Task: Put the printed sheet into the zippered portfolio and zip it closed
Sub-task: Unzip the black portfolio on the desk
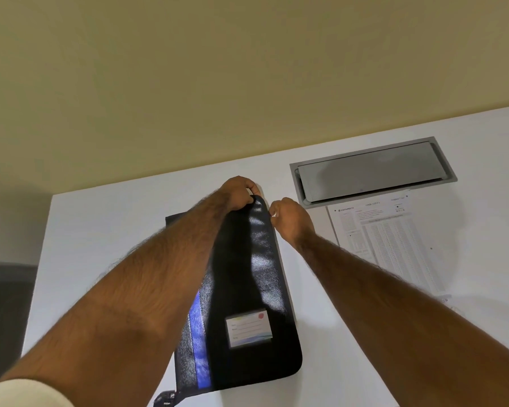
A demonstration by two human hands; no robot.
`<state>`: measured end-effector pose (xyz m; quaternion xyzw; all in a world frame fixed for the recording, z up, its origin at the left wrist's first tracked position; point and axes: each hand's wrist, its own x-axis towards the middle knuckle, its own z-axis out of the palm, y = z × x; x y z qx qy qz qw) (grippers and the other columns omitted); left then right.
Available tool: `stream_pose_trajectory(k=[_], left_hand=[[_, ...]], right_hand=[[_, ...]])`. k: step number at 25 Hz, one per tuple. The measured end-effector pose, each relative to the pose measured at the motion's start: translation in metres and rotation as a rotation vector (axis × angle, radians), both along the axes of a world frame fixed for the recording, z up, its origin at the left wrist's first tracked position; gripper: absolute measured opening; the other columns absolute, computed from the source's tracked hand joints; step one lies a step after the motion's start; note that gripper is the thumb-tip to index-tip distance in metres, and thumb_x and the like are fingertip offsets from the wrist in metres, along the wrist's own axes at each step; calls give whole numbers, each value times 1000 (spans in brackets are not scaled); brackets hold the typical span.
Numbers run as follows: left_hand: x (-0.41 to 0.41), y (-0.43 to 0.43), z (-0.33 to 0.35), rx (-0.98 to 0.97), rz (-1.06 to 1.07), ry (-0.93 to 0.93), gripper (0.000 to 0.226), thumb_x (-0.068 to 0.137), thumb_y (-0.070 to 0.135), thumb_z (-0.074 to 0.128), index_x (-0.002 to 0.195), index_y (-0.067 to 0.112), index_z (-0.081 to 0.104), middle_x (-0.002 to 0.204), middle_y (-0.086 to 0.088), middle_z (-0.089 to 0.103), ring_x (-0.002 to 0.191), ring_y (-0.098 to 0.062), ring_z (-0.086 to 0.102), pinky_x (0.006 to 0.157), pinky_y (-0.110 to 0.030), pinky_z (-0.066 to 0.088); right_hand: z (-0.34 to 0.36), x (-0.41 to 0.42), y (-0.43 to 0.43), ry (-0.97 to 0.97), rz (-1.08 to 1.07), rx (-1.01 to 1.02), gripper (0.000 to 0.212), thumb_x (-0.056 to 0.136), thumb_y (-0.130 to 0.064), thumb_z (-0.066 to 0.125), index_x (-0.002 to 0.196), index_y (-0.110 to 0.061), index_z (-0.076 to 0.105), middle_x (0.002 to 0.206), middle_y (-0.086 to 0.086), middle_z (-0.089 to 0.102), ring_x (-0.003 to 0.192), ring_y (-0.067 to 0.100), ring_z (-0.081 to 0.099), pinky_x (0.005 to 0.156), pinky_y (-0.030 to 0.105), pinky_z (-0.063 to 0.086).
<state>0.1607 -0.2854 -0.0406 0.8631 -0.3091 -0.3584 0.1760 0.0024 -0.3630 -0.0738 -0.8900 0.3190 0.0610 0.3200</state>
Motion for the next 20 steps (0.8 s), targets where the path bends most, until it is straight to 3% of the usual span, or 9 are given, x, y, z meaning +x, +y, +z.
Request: stream_pose_trajectory(k=[4, 9, 14, 20], left_hand=[[0, -1, 5, 7, 0, 19, 27, 82, -9, 63, 101, 5, 76, 93, -7, 67, 86, -20, 58, 79, -28, 50], [2, -2, 1, 2, 38, -11, 26, 82, -10, 62, 100, 4, 75, 94, -6, 65, 88, -20, 58, 74, -25, 45], [5, -14, -3, 11, 43, -93, 24, 85, -5, 63, 97, 11, 76, 106, -8, 69, 98, -25, 61, 80, -28, 49], [7, -20, -22, 41, 52, -153, 27, 84, -1, 60, 85, 25, 67, 114, -8, 69, 105, -28, 63, 93, -37, 53]], right_hand=[[6, 7, 0, 31, 59, -81, 22, 90, -4, 47, 87, -11, 68, 90, 7, 60, 78, 22, 56, 65, 28, 39], [7, -4, 3, 35, 169, -141, 15, 94, -8, 51, 94, -12, 65, 85, 3, 53, 77, 19, 53, 67, 29, 43], [1, -40, 10, 24, 203, -178, 18, 94, -12, 61, 111, -13, 67, 103, 5, 62, 88, 17, 60, 85, 27, 52], [-3, -79, 25, 26, 204, -217, 13, 92, -10, 63, 102, -13, 70, 97, 5, 62, 84, 14, 59, 76, 25, 55]])
